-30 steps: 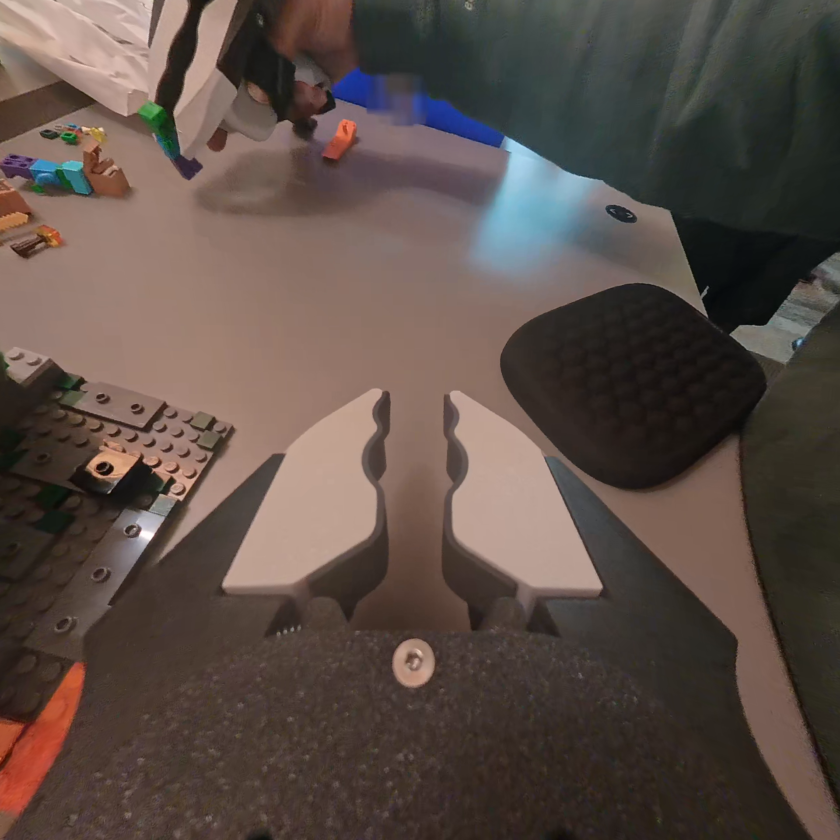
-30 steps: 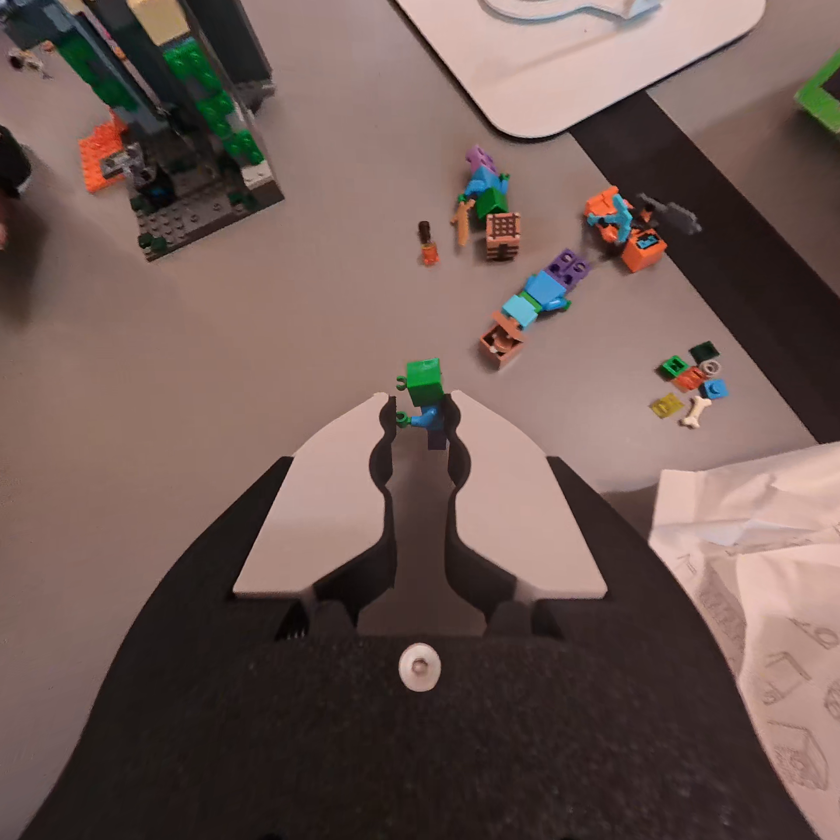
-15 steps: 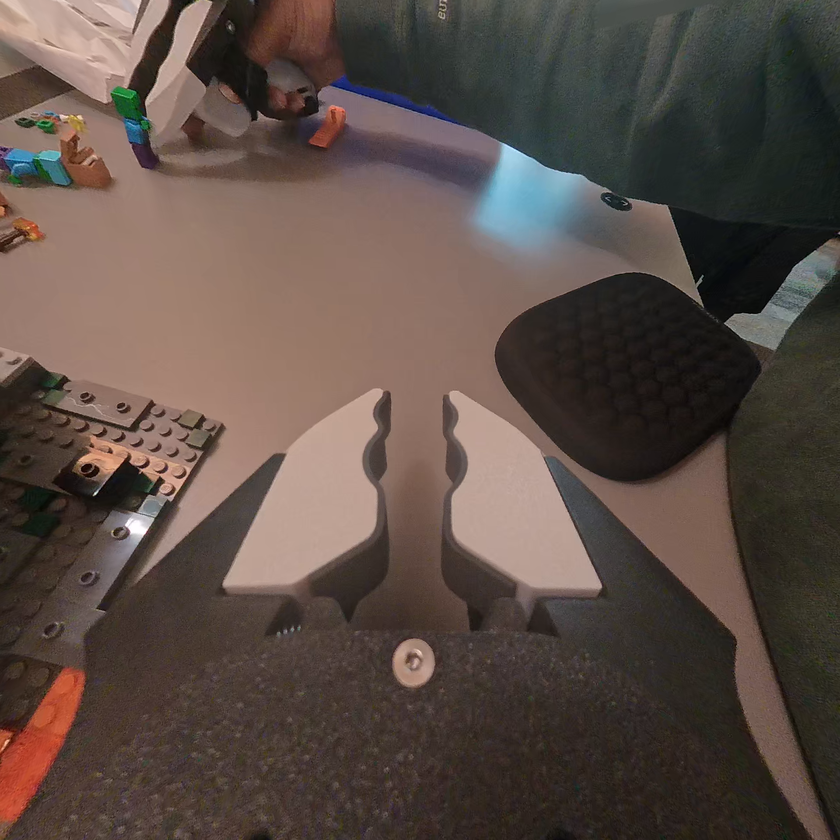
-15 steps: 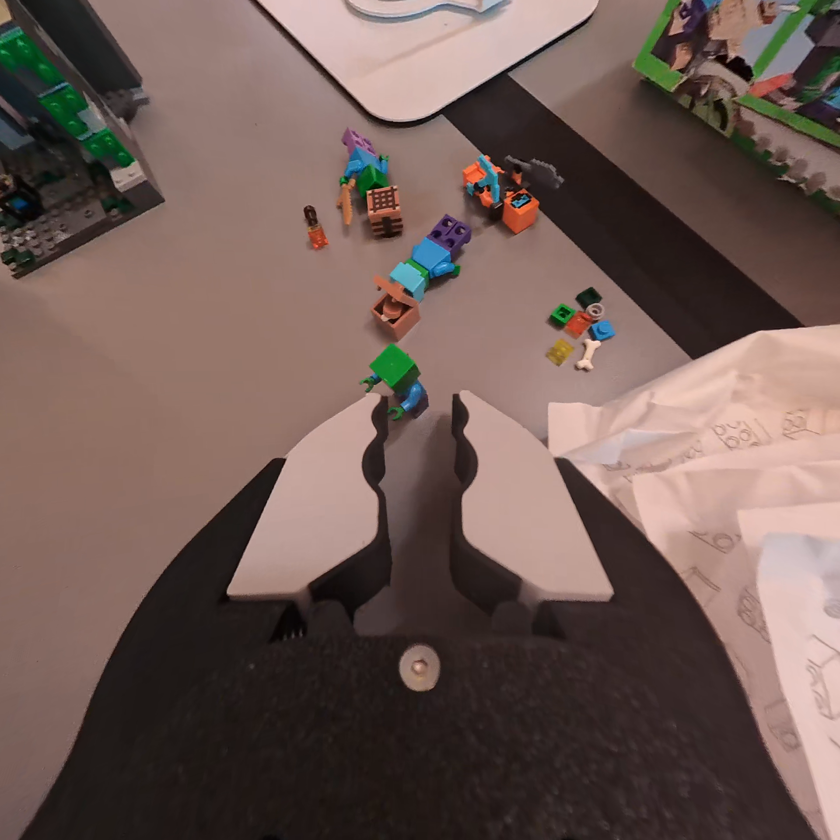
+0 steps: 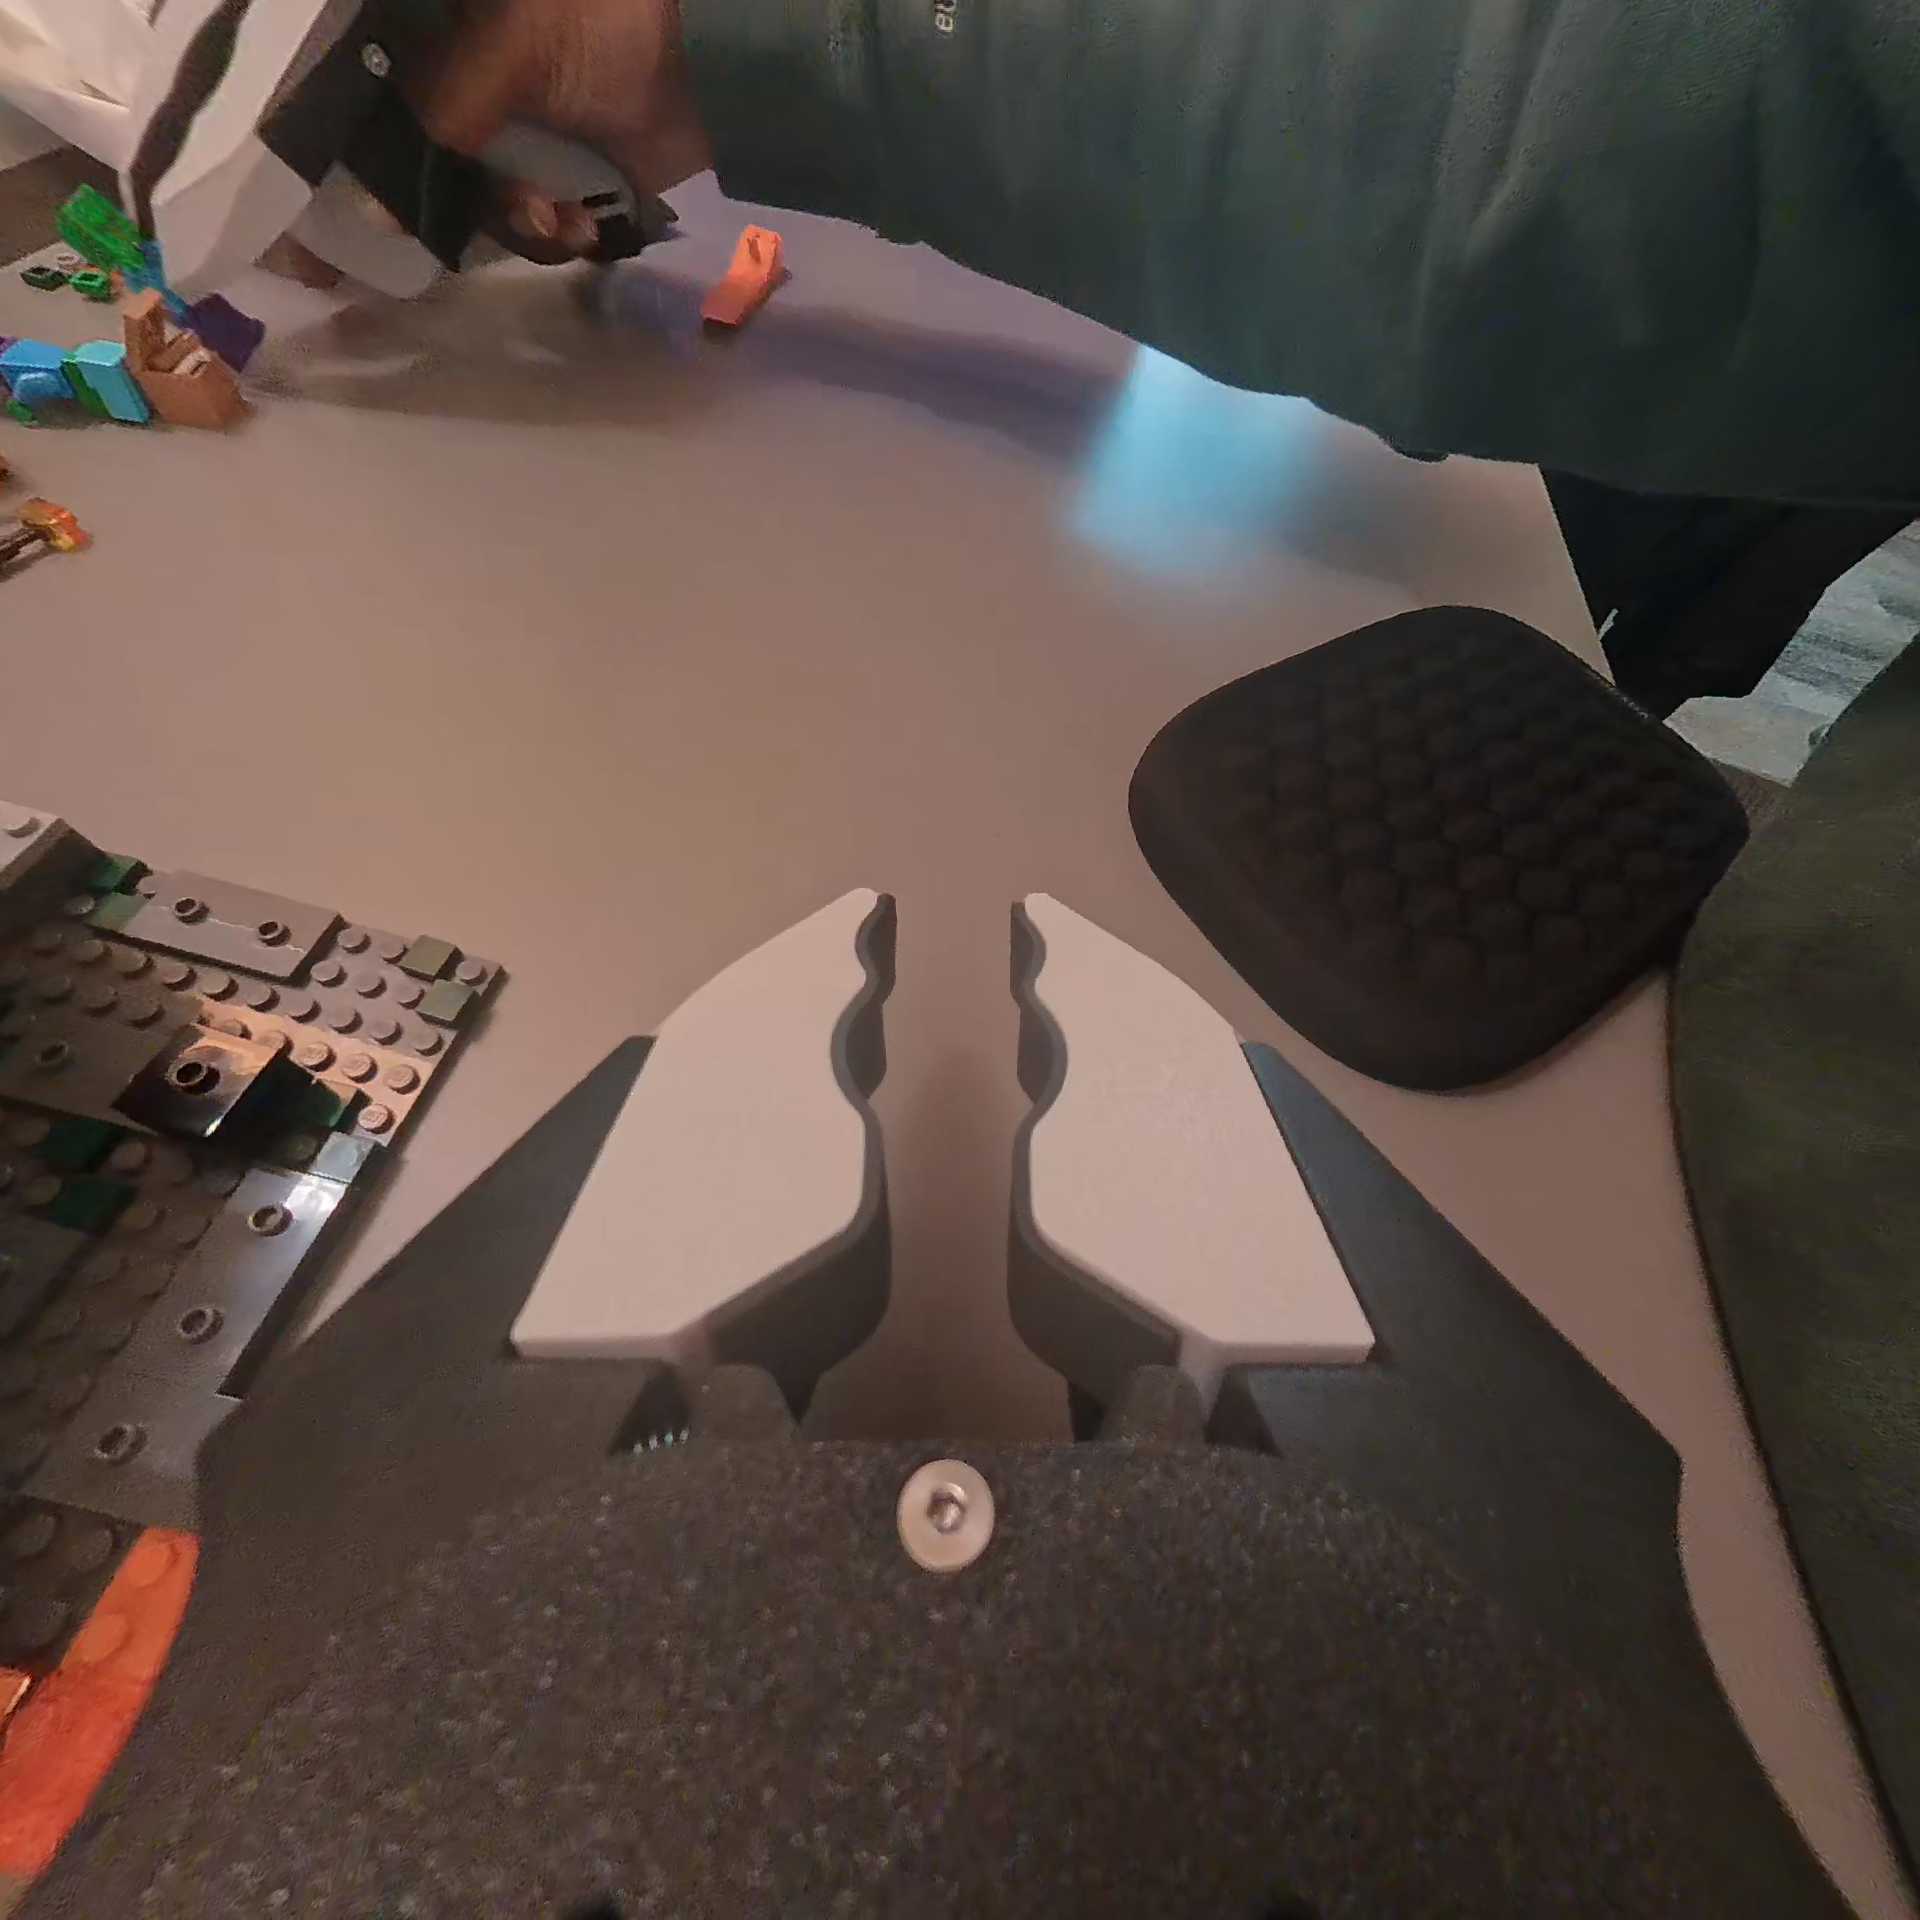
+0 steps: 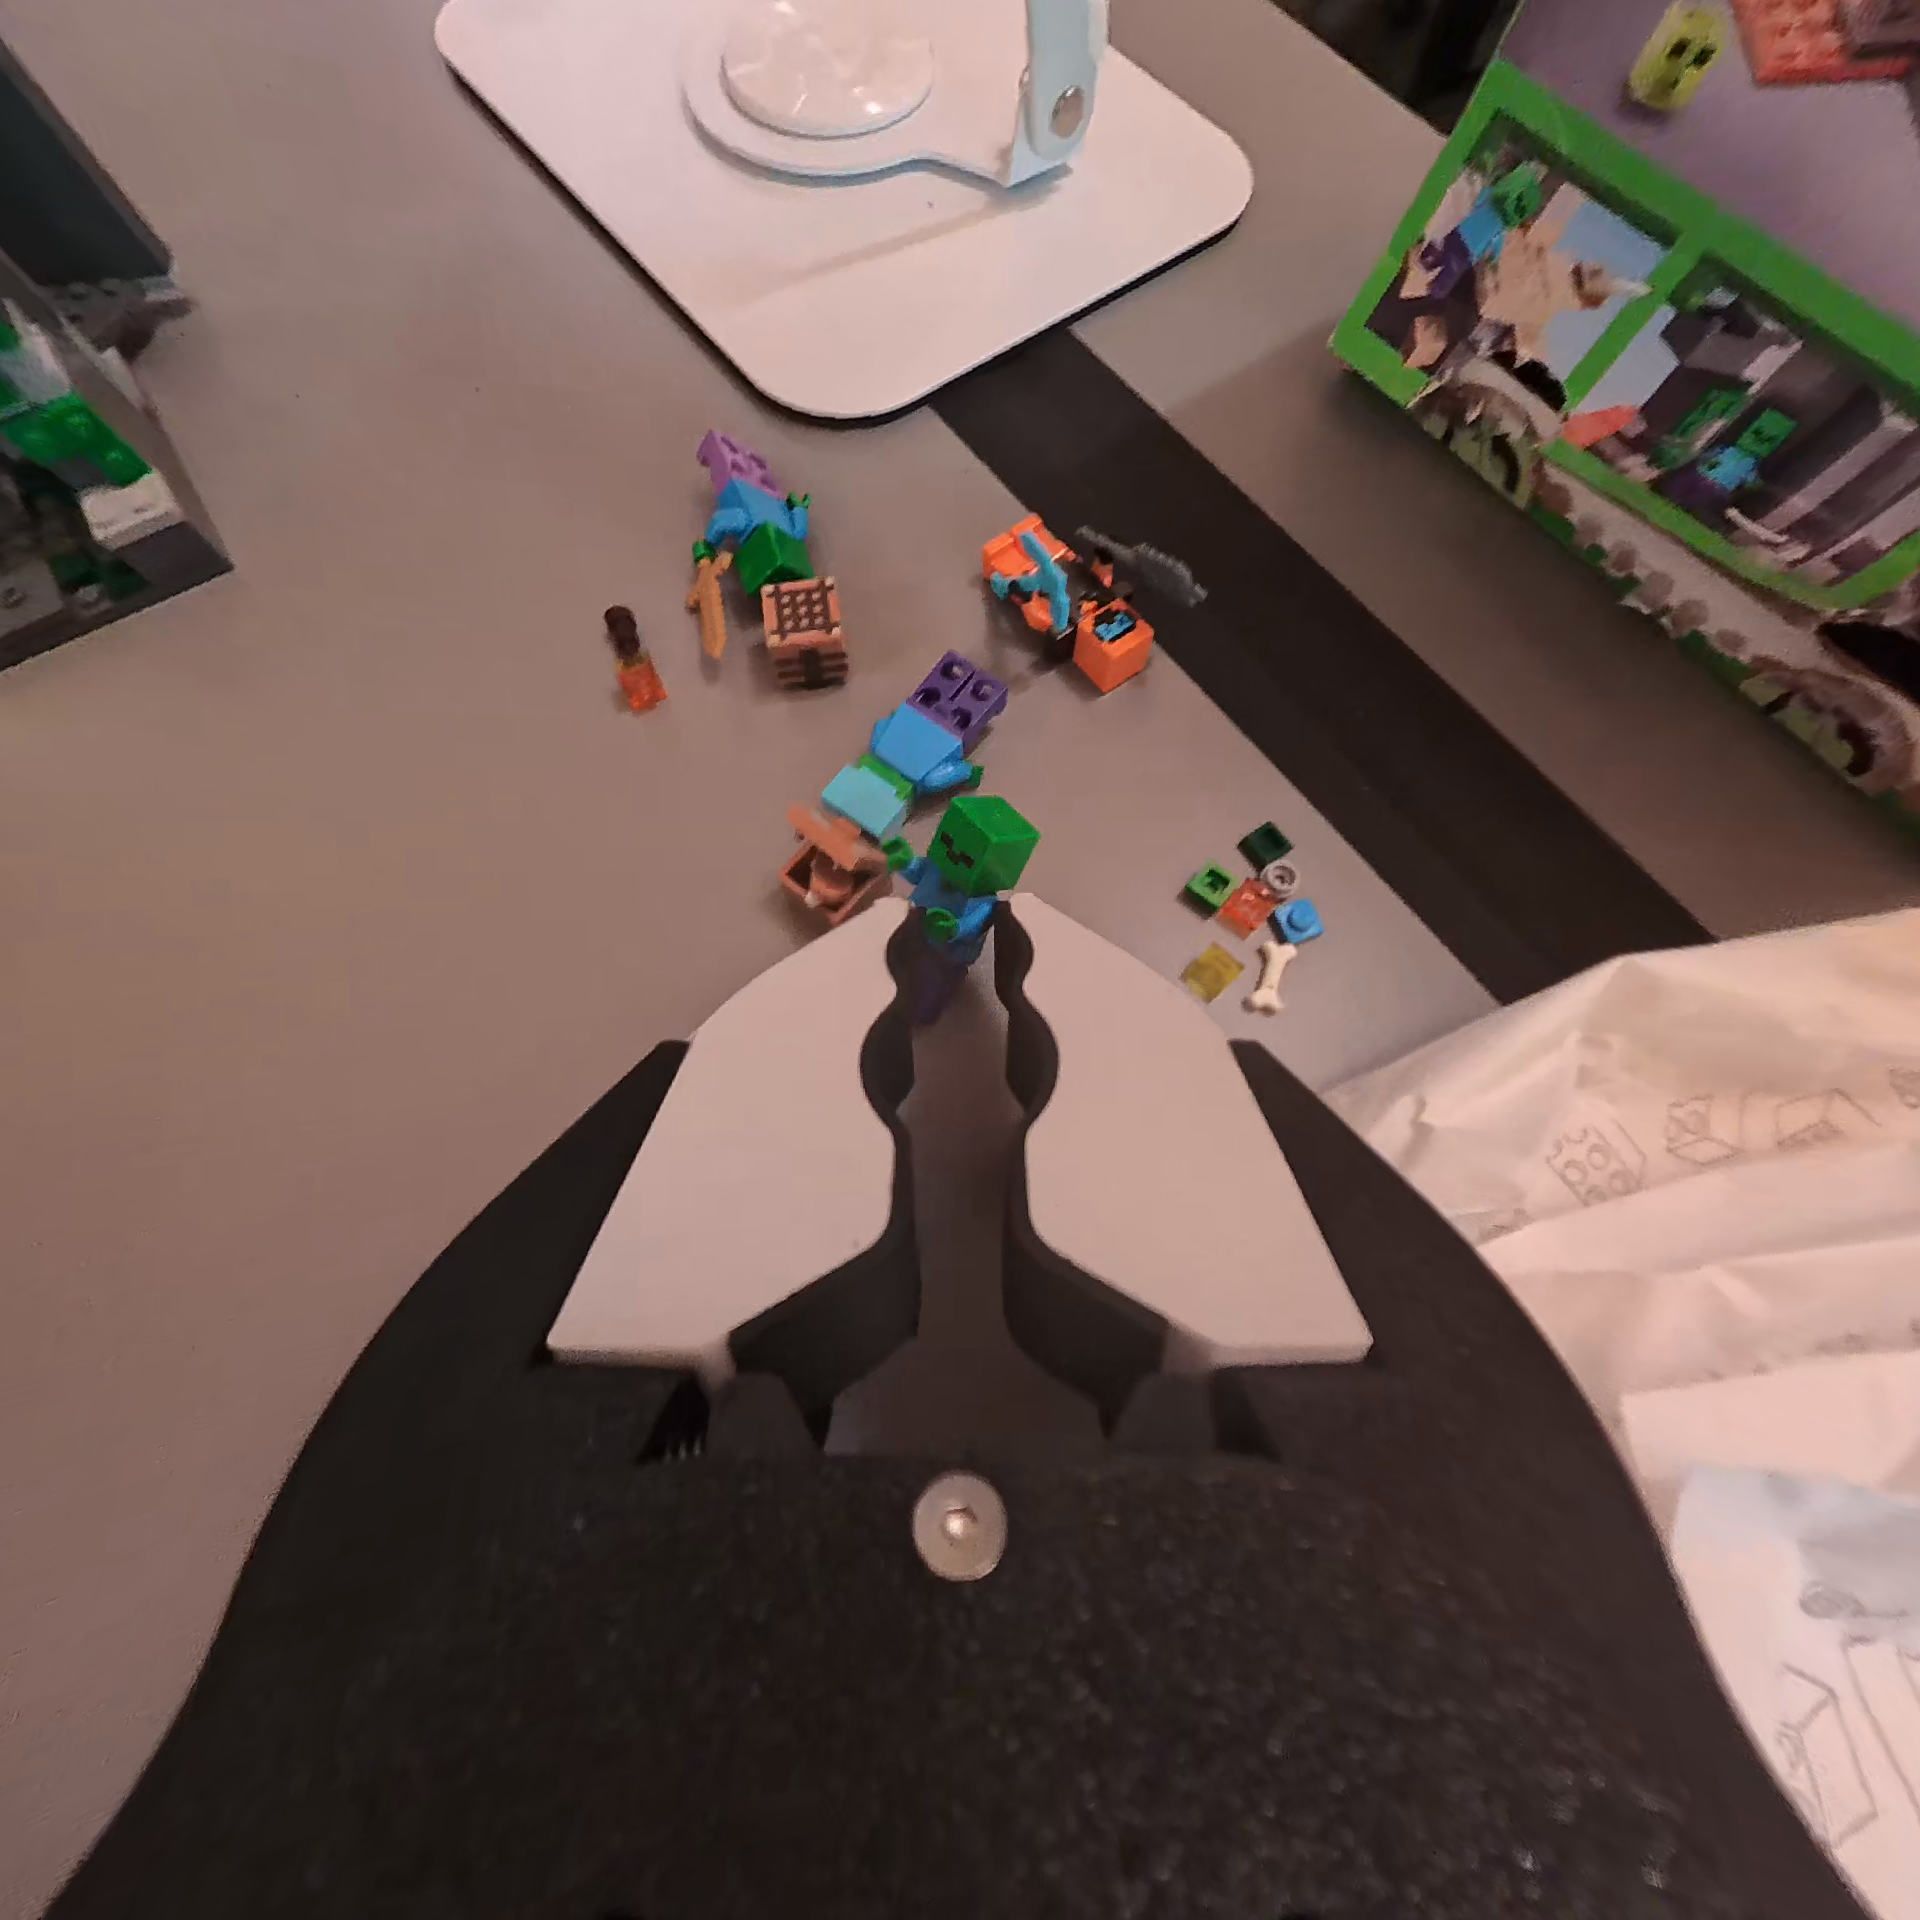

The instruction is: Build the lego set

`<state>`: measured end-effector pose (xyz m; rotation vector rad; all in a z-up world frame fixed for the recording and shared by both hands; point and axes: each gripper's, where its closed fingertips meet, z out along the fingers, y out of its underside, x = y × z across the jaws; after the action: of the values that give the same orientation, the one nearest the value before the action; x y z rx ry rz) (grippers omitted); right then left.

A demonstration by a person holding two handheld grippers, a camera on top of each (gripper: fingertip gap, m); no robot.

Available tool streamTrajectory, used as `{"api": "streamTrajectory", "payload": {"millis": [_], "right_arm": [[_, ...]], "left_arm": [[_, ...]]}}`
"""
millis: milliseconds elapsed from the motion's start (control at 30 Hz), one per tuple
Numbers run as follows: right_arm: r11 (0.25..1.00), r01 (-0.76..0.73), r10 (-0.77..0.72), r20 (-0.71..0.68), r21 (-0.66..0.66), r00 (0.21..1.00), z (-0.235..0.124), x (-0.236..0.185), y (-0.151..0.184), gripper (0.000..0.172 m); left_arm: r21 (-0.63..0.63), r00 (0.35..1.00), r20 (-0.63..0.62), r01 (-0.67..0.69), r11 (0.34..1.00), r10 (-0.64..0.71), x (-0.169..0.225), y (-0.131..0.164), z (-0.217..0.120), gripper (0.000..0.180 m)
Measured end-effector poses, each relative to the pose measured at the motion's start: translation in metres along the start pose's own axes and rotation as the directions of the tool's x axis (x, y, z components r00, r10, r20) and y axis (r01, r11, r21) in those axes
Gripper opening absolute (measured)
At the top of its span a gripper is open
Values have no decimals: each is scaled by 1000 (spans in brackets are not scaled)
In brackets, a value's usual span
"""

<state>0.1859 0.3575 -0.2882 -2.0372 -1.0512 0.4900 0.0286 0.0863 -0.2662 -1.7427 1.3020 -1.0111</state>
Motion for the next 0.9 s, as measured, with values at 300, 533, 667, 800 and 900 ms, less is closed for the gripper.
{"api": "streamTrajectory", "payload": {"millis": [300,533,667,800,900], "right_arm": [[999,1,8,-180,50,984,8,22,-23,12],[999,7,-18,-251,-42,968,35,20,-21,13],[1000,-12,6,-241,-23,970,33,19,-29,17],[995,-11,33,-233,94,972,12,13,-55,24],[971,-23,72,-199,236,977,-12,-6,-84,29]], "left_arm": [[-12,1000,-3,-12,1000,12,1,1,1,20],[-17,1000,2,-23,1000,23,2,2,1,20],[-14,999,2,-32,999,32,3,2,1,19],[18,999,13,-40,999,39,2,-5,-3,18],[64,998,37,-54,996,52,-1,-14,-9,16]]}}
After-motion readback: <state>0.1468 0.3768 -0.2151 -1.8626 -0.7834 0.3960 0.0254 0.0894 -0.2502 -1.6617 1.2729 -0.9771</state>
